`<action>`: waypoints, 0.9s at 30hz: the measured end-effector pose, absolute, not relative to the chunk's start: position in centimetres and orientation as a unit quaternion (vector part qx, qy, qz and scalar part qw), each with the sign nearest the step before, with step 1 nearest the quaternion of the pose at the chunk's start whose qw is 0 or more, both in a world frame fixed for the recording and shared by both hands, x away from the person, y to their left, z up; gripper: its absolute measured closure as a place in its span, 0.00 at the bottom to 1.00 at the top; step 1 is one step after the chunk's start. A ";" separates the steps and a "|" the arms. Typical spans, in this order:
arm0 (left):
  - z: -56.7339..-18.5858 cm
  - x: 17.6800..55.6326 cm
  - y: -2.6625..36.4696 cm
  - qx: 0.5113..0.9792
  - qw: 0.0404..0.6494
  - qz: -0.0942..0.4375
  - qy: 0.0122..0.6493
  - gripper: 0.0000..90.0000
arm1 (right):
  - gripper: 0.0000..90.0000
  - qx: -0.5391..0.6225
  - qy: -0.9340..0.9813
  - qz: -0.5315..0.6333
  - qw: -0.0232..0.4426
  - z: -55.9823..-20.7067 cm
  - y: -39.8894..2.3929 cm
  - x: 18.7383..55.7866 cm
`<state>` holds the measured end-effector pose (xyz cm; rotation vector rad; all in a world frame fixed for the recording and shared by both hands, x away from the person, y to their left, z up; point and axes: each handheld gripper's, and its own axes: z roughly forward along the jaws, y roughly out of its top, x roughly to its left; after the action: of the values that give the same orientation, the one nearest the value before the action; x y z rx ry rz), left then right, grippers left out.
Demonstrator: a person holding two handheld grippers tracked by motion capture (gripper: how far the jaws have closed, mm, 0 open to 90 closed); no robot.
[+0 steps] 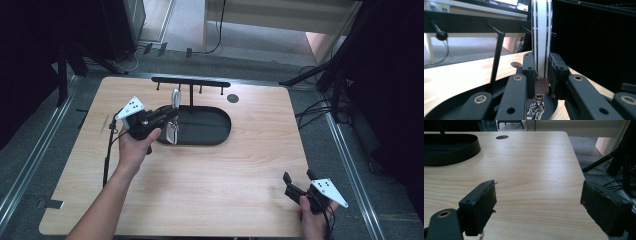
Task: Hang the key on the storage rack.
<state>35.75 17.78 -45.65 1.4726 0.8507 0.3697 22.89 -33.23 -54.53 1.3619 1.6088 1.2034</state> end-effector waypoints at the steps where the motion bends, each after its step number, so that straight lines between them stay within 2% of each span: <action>1: -45.7 35.9 17.7 0.646 0.644 0.164 0.375 0.86 | 0.15 0.526 0.621 0.465 0.349 -54.5 -33.2 22.9; 19: -47.2 39.4 17.2 0.616 0.665 0.135 0.400 0.86 | 0.15 0.528 0.617 0.468 0.349 -54.5 -33.3 22.8; 23: -47.6 39.8 17.4 0.600 0.675 0.111 0.416 0.86 | 0.15 0.528 0.617 0.468 0.350 -54.5 -33.3 22.8; 27: -47.6 40.1 17.0 0.611 0.657 0.116 0.426 0.86 | 0.15 0.527 0.616 0.468 0.351 -54.5 -33.3 22.8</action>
<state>40.15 17.05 -47.58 1.3840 0.9653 0.2638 22.80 -33.32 -54.54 1.3653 1.5960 1.2116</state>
